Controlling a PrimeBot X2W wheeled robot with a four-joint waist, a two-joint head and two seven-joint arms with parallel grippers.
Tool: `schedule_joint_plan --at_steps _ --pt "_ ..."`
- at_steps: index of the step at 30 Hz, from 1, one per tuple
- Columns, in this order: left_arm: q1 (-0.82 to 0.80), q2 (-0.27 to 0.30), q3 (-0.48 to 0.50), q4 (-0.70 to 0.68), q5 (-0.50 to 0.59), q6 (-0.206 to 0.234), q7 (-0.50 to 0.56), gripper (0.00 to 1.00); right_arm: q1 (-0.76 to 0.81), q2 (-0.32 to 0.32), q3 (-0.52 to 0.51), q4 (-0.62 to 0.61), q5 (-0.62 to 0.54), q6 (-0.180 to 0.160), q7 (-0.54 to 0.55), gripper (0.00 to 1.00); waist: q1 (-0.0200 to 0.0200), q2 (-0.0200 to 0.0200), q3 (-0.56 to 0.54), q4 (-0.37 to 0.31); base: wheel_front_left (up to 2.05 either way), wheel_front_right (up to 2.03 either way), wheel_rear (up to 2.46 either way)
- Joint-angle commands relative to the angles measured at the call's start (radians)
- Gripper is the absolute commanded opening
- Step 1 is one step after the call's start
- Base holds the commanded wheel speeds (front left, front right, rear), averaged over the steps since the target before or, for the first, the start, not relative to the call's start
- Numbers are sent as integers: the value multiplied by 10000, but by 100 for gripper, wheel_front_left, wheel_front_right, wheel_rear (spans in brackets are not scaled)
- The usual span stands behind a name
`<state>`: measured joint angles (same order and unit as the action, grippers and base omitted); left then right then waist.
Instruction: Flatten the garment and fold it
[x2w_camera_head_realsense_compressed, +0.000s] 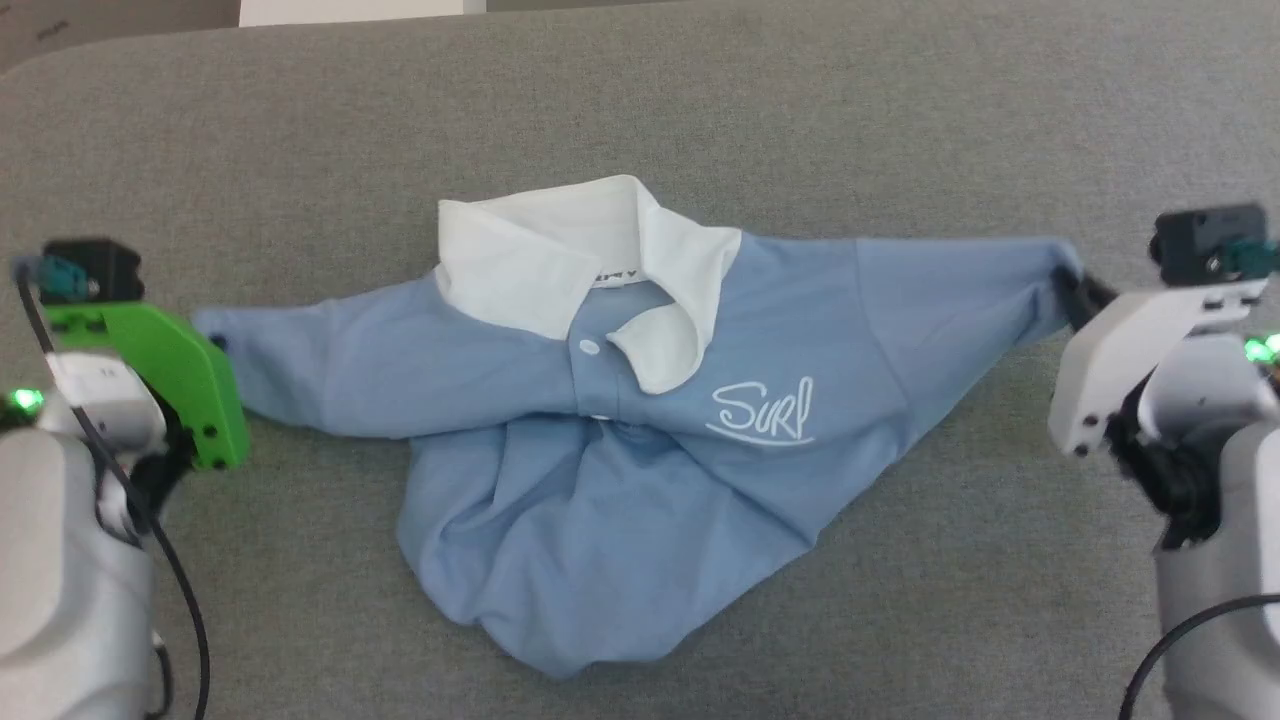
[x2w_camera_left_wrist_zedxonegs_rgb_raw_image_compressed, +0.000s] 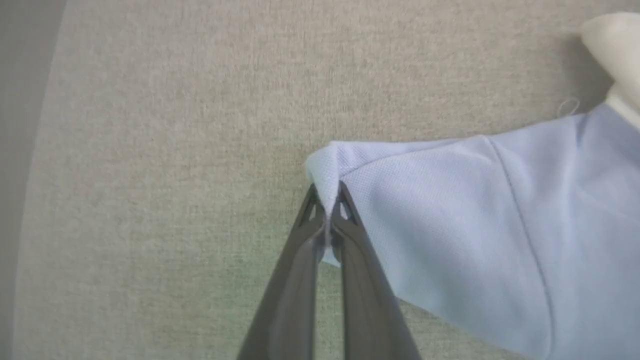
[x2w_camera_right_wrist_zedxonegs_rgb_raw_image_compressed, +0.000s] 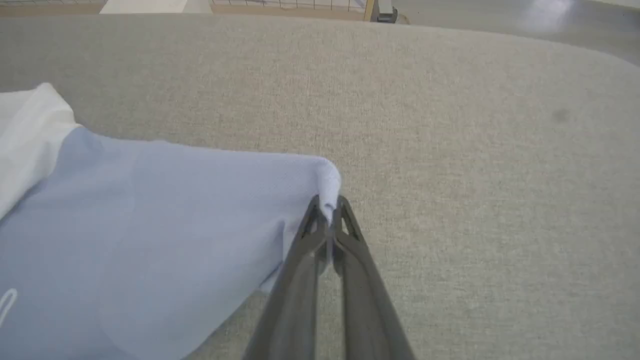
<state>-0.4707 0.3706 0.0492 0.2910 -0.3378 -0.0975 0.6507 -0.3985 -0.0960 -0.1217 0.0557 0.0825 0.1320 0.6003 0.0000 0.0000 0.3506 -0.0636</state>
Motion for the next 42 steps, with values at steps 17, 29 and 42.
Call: schedule_joint_plan --at_steps 17,29,42 --pt "-4927 1215 -413 -1593 1405 346 -1397 0 -5931 -2657 1426 -132 -128 -13 1100 0 0 0 1397 -103 0 0 0" --pt "-9262 807 -63 -793 1931 1580 -4960 0 -11017 -2252 1177 1404 -1513 -13 -1301 0 0 0 2620 -286 0 0 0" --pt "-10022 666 -72 332 1852 1708 -7003 0 -12638 -1736 272 3182 -2632 -13 -4095 0 0 0 2696 -218 0 0 0"
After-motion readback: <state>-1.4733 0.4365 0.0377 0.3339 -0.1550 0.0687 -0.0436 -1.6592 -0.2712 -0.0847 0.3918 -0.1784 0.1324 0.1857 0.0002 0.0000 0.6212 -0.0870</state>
